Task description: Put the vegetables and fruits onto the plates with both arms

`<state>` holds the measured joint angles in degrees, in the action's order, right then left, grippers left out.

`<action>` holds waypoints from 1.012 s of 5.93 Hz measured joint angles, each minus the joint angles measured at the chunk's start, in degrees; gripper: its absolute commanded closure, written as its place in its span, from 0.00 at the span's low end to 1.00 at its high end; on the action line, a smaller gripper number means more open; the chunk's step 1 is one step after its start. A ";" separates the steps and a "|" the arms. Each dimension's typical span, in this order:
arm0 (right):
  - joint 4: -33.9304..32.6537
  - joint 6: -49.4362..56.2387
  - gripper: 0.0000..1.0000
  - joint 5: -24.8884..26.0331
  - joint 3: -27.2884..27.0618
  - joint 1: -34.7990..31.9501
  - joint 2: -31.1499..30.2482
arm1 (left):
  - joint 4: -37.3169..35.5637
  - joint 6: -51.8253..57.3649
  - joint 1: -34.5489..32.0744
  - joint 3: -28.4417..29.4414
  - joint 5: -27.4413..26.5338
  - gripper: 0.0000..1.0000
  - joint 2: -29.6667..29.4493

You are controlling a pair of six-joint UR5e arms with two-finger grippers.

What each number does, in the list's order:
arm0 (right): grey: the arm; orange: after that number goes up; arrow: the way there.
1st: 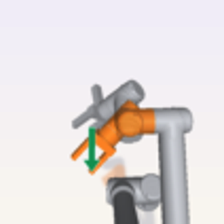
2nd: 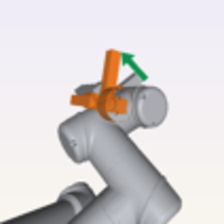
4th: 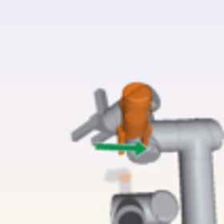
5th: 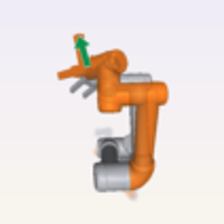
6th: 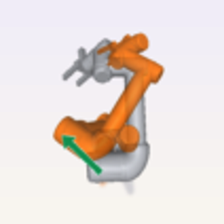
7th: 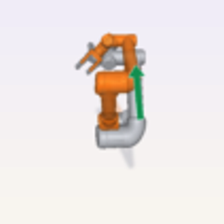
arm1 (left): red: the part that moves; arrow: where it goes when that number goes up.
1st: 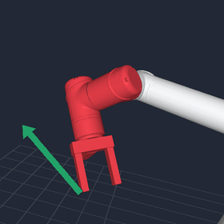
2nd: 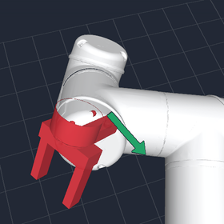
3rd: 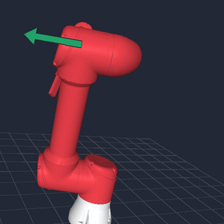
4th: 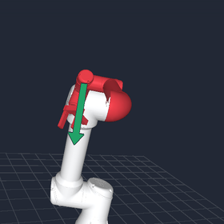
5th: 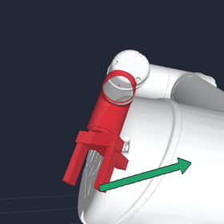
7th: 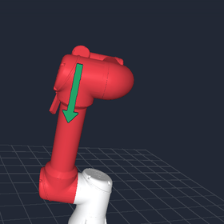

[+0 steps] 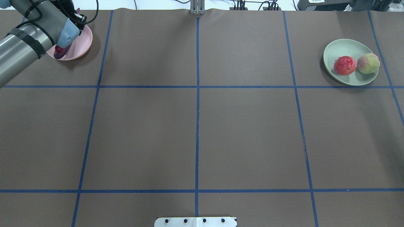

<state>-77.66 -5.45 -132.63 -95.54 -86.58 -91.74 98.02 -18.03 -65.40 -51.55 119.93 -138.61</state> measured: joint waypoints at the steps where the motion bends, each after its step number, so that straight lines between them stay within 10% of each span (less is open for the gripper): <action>1: -0.03 0.00 0.00 0.00 0.05 0.01 0.17 | 0.25 2.02 -0.72 0.55 0.02 0.00 0.00; 3: -0.07 0.00 0.00 0.00 0.08 0.01 0.21 | 0.30 2.94 -1.47 -0.33 1.61 0.00 0.31; 6: -0.12 0.00 0.00 -0.03 0.17 -0.01 0.05 | 0.25 3.97 -6.50 -22.39 7.88 0.00 18.24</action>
<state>-77.78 -5.45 -132.65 -95.37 -86.59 -91.68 98.27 -14.06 -71.90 -73.94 127.81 -120.37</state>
